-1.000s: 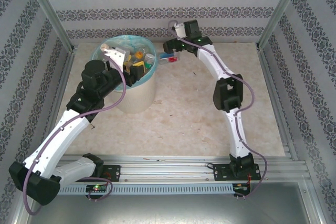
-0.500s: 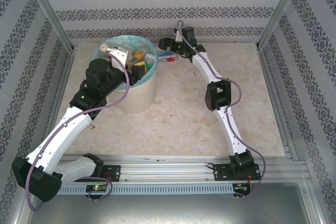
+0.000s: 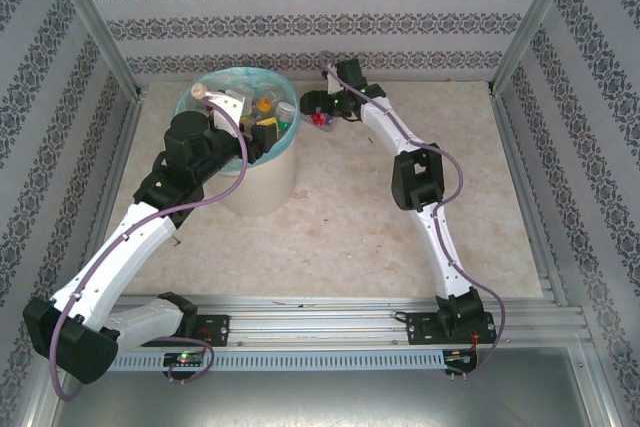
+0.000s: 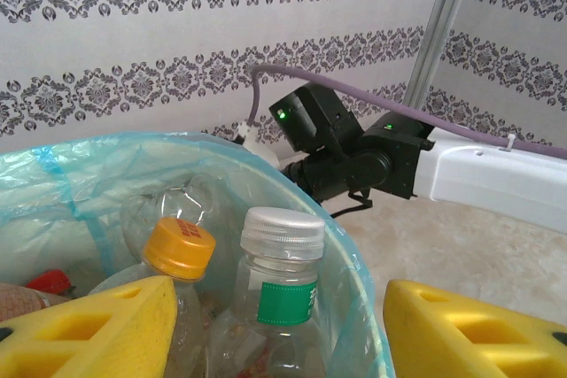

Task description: Put the plastic bottles in the bin

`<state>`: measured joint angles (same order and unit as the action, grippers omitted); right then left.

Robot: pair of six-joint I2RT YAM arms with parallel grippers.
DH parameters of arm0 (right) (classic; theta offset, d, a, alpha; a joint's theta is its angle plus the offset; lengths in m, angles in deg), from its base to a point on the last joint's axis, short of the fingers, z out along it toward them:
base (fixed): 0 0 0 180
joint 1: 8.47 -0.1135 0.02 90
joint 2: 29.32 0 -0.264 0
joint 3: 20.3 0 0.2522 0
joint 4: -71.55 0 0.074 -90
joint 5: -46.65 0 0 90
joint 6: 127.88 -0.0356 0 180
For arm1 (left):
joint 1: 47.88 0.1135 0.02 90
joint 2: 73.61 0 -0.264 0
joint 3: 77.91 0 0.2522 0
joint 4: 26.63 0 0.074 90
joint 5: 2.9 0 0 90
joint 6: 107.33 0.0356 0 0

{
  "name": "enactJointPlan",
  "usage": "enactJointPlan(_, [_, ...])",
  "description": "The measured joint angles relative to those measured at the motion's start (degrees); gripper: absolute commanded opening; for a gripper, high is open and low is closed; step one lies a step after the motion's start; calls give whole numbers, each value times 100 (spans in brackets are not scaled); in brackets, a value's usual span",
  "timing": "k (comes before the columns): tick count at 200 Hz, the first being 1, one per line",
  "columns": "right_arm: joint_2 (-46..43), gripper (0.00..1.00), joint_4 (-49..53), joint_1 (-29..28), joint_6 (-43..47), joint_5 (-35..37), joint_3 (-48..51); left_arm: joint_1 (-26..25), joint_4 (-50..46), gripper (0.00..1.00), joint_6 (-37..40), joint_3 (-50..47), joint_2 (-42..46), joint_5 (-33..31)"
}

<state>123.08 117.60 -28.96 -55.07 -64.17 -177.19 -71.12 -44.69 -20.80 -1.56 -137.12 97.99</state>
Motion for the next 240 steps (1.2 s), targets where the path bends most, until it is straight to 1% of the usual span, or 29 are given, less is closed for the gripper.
enactJointPlan(9, [-61, 94, 131, -68, 133, 160, 133, 0, 0, 63, 0, 0, -2, 0])
enactJointPlan(36, [-61, 94, 463, -229, 448, 533, 133, 0, 0, 63, 0, 0, -9, -2])
enactJointPlan(83, [59, 95, 739, -404, 800, 1019, -339, 0, -2, 63, 20, 0, -20, -44])
enactJointPlan(106, [83, 94, 848, -411, 866, 1161, -382, 0, -2, 63, 17, 0, -20, -44])
enactJointPlan(134, [87, 91, 911, -411, 951, 1067, -382, 0, -2, 63, 20, 0, -20, -46])
enactJointPlan(166, [87, 90, 1016, -413, 966, 737, -372, 0, 0, 63, 20, 0, -13, -63])
enactJointPlan(210, [90, 90, 1047, -415, 804, 345, -184, 0, 0, 63, 17, 0, -9, -61])
enactJointPlan(240, [90, 83, 1104, -415, 695, 131, -70, 0, 0, 63, 20, 0, -9, -61])
